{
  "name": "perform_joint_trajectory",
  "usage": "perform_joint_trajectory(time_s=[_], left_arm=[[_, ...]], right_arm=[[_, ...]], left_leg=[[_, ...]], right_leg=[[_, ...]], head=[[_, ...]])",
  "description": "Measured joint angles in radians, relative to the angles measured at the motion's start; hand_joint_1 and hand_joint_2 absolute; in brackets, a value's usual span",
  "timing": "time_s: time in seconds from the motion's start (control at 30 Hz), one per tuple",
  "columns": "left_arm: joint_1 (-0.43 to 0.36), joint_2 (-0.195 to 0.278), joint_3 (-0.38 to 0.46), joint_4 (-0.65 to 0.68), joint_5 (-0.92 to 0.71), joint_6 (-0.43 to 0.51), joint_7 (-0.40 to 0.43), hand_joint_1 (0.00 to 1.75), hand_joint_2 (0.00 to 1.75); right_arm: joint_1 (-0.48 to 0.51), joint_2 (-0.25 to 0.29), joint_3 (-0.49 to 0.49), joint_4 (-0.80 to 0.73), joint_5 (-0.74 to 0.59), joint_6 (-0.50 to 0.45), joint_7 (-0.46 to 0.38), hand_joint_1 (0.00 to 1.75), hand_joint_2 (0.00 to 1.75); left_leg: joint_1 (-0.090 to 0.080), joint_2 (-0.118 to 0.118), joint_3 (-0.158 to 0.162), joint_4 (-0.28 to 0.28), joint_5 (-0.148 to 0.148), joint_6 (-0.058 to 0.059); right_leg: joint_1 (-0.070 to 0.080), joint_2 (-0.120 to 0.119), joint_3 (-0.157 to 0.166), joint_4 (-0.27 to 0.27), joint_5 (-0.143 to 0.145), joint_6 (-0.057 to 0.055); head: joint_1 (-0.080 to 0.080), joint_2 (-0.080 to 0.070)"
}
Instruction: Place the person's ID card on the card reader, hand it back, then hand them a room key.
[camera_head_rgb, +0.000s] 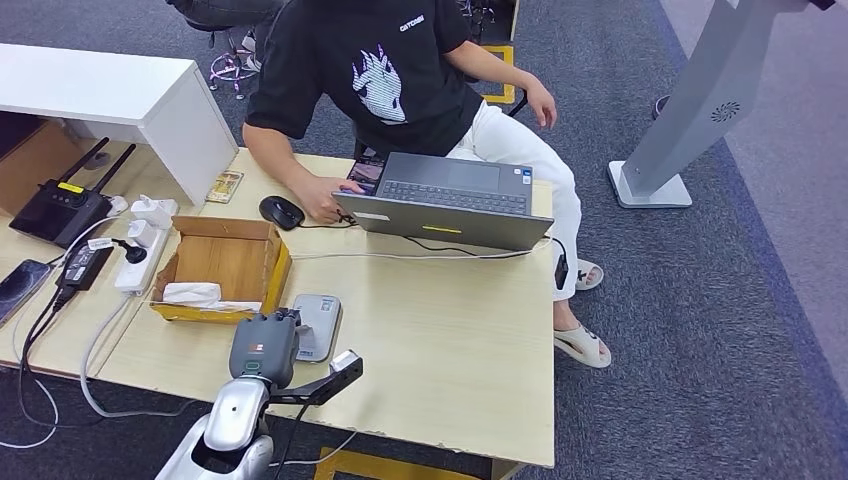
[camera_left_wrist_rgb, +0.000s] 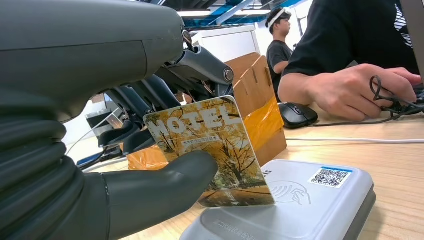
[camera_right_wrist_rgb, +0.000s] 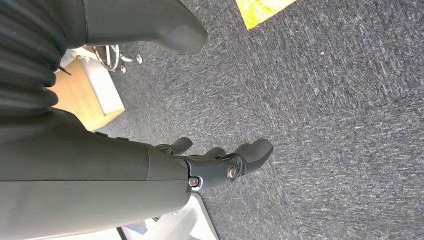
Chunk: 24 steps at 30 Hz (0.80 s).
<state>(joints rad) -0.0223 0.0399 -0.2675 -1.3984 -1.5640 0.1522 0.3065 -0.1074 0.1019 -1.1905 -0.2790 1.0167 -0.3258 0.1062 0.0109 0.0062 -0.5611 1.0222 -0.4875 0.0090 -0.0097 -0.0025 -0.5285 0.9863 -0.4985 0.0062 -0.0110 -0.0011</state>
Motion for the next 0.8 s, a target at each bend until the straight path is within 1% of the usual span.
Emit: perform_joint_trajectory(time_s=[0.1,0.27,0.37,0.5,0.57,0.67,0.8], left_arm=[[0.001,0.005,0.000,-0.020,0.000,0.005,0.005,1.75,1.75],[-0.002,0.002,0.027,-0.129,0.000,-0.006,-0.040,1.75,1.75],[-0.007,-0.018,0.072,-0.206,0.000,0.021,-0.095,1.75,1.75],[-0.039,-0.059,0.158,-0.338,0.000,0.033,-0.194,1.75,1.75],[-0.055,-0.076,0.199,-0.393,0.000,0.038,-0.224,1.75,1.75],[-0.076,-0.083,0.242,-0.449,0.000,0.043,-0.227,1.75,1.75],[-0.101,-0.063,0.270,-0.478,0.000,0.046,-0.183,1.75,1.75]], right_arm=[[0.001,0.000,0.000,0.000,0.006,-0.006,-0.002,0.00,1.75],[0.002,0.000,0.000,0.000,0.018,-0.014,-0.006,0.00,1.75],[0.004,0.000,0.000,0.000,0.025,-0.014,-0.010,0.00,1.75],[0.004,0.000,0.000,0.000,0.040,-0.013,-0.011,0.00,1.75],[0.005,0.000,0.000,0.000,0.048,-0.011,-0.011,0.00,1.75],[0.005,0.000,0.000,0.000,0.055,-0.006,-0.012,0.00,1.75],[0.005,0.000,0.000,0.000,0.071,0.000,-0.016,0.00,1.75]], left_leg=[[0.000,0.000,0.000,0.000,0.000,0.000],[0.000,0.000,0.000,0.000,0.000,0.000],[0.000,0.000,-0.001,0.000,0.000,0.000],[0.000,0.000,-0.001,0.000,0.000,0.000],[0.000,0.000,0.000,0.000,0.000,0.000],[0.000,0.000,0.000,0.000,0.000,0.000],[0.000,-0.001,0.000,0.000,0.000,0.000]], right_leg=[[0.000,0.000,0.000,0.000,0.000,0.000],[0.000,-0.001,0.000,0.000,0.000,0.000],[0.000,-0.001,0.000,0.000,0.000,0.000],[0.000,-0.001,0.000,0.000,0.000,0.000],[0.000,-0.001,0.000,0.000,0.000,0.000],[0.000,-0.001,0.000,0.000,0.000,0.000],[0.000,-0.001,0.000,0.001,0.000,0.000]], head=[[0.000,0.000],[0.000,0.000],[0.000,0.000],[0.000,0.000],[0.000,0.000],[0.000,0.000],[0.000,0.000]])
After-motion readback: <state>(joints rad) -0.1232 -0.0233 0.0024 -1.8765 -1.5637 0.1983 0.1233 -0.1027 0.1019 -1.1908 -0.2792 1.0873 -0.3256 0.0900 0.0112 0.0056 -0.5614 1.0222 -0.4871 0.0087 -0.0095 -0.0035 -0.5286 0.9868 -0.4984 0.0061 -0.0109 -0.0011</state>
